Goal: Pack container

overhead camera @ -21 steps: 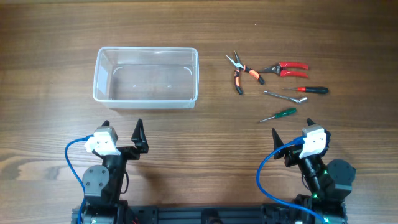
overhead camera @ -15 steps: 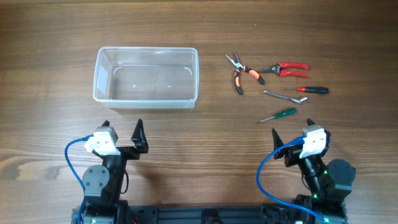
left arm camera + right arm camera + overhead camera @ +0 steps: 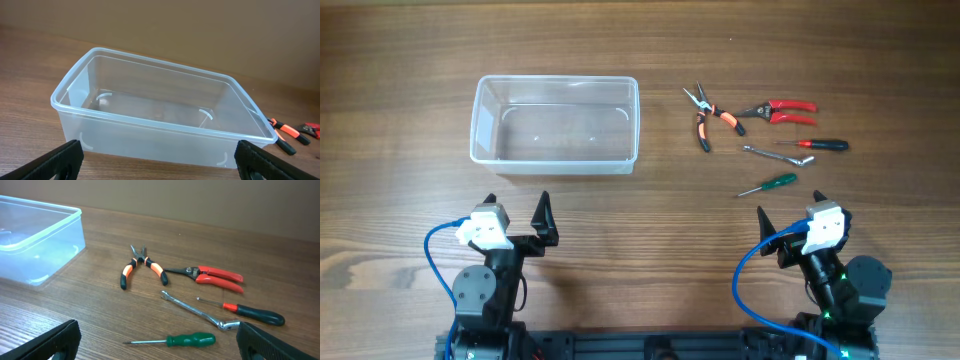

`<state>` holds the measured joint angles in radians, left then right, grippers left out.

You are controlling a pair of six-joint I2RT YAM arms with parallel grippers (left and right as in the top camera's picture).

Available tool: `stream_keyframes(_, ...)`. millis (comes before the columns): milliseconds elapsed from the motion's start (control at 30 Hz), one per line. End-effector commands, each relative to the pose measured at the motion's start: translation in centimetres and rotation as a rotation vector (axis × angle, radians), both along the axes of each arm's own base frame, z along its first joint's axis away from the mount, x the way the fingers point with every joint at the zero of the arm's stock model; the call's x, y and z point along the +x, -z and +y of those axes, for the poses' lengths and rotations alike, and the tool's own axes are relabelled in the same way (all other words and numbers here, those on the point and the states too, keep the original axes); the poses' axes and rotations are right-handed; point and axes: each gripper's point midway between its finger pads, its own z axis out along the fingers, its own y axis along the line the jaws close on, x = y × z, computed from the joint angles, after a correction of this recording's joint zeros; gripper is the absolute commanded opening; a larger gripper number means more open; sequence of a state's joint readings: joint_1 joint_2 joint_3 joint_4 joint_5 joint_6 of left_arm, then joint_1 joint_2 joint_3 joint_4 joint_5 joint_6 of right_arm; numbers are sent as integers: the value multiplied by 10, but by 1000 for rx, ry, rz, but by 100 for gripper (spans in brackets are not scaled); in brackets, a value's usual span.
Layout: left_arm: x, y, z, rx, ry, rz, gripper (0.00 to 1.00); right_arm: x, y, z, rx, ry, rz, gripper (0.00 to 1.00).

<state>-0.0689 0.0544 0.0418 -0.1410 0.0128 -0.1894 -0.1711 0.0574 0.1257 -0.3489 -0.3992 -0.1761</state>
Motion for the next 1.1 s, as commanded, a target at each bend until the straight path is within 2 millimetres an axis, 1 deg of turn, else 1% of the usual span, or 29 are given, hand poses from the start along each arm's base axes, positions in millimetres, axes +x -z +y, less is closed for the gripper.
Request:
stream_keyframes(0,0,2,2,-8,-10,5,100,0,-3,-1,12,14,-14,100)
stream_keyframes(333,0,2,2,-8,-10,5,100,1,-3,-1,11,14,-15,100)
stream_keyframes(400,0,2,2,-8,-10,5,100,2,-12,0,16,3,-50,100)
stream_keyframes(533,0,2,2,-8,-10,4,100,-4,-23,24,180,-112,-49,100)
stream_keyframes(567,0,2,2,-8,-10,5,100,-5,-26,30,240,-135,-40,100)
stream_keyframes(600,0,2,2,-8,-10,5,100,-7,-28,35,336,-147,-8,100)
stream_keyframes(700,0,2,2,-8,-10,5,100,-8,-36,38,569,-121,50,100)
stream_keyframes(767,0,2,2,-8,-10,5,100,-9,-49,41,599,-148,21,99)
stream_keyframes(833,0,2,2,-8,-10,5,100,-9,-69,38,586,-146,-30,99)
stream_keyframes(867,0,2,2,-8,-10,5,100,-8,-84,33,577,-114,-60,99)
stream_keyframes(967,0,2,2,-8,-10,5,100,-3,-117,17,501,-30,-110,99)
stream_keyframes(1000,0,2,2,-8,-10,5,100,1,-130,12,452,-5,-108,99)
stream_keyframes(1033,0,2,2,-8,-10,5,100,5,-138,10,420,6,-100,99)
stream_keyframes(1067,0,2,2,-8,-10,5,100,12,-148,6,373,22,-69,100)
